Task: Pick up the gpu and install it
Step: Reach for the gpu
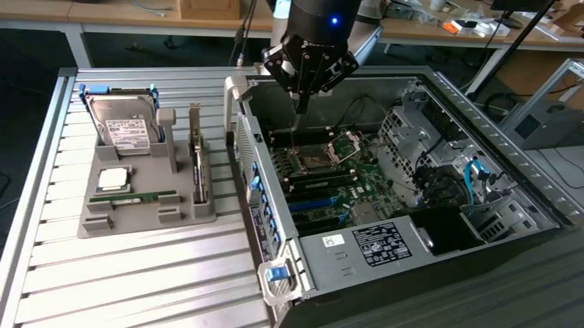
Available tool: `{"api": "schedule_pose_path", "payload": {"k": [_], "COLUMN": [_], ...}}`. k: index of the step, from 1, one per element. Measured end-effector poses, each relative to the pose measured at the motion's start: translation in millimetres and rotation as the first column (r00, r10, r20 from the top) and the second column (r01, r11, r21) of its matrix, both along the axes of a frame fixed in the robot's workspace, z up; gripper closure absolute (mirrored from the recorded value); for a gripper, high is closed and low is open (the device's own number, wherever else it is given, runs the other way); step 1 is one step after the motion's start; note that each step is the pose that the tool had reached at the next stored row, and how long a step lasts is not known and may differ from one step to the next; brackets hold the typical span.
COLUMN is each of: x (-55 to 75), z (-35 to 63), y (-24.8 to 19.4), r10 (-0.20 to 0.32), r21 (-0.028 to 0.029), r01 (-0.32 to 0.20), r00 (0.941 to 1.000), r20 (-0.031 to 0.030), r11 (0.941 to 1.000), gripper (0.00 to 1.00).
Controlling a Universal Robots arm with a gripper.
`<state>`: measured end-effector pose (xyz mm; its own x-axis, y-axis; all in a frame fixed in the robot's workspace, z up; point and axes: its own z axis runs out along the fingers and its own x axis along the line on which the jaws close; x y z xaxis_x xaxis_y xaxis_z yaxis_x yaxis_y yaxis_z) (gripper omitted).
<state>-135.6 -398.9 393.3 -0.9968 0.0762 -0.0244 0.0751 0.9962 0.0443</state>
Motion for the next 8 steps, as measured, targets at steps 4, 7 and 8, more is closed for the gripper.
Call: {"api": "schedule_pose_path", "payload": {"k": [4, 7, 8], "x": [-2.1, -4.2, -5.0], "z": [0.0, 0.0, 0.0], "y": [0.0, 0.0, 0.0], "r10": [0.0, 0.0, 0.0], "r21": [0.0, 0.0, 0.0], "r01": [0.0, 0.0, 0.0], "r00": [1.0, 1.0, 1.0], "r20": [0.0001, 0.0, 0.0], "r11": [1.0, 1.0, 1.0], "gripper": [0.89, 0.89, 0.89]}}
